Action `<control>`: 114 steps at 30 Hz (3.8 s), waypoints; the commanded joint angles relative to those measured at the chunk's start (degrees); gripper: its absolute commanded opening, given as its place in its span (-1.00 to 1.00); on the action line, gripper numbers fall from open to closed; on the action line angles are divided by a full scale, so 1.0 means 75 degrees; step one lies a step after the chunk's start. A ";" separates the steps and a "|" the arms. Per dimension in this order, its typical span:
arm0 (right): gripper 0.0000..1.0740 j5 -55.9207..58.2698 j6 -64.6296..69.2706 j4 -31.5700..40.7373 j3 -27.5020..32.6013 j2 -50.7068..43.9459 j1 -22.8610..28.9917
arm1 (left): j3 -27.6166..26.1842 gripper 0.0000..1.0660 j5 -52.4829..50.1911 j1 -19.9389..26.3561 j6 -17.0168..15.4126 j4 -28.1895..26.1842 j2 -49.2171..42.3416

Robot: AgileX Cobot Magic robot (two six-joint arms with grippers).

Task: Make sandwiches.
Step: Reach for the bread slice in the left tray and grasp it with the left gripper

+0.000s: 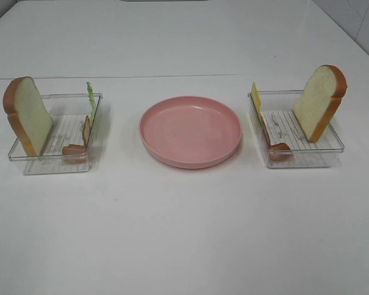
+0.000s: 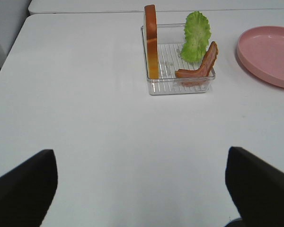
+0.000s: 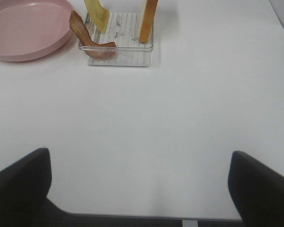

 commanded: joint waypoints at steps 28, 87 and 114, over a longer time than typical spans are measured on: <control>0.84 -0.0031 0.0031 0.0023 0.0008 -0.0260 -0.0023 | -0.0374 0.67 -0.0703 -0.0008 -0.0069 0.0015 0.0466; 0.84 -0.0031 0.0031 0.0023 0.0008 -0.0260 -0.0023 | -0.7441 0.66 -0.1948 -0.0008 -0.0229 -0.0710 1.4561; 0.84 -0.0031 0.0031 0.0023 0.0008 -0.0260 -0.0023 | -0.8388 0.60 -0.2009 -0.0382 0.0199 -0.0963 1.6050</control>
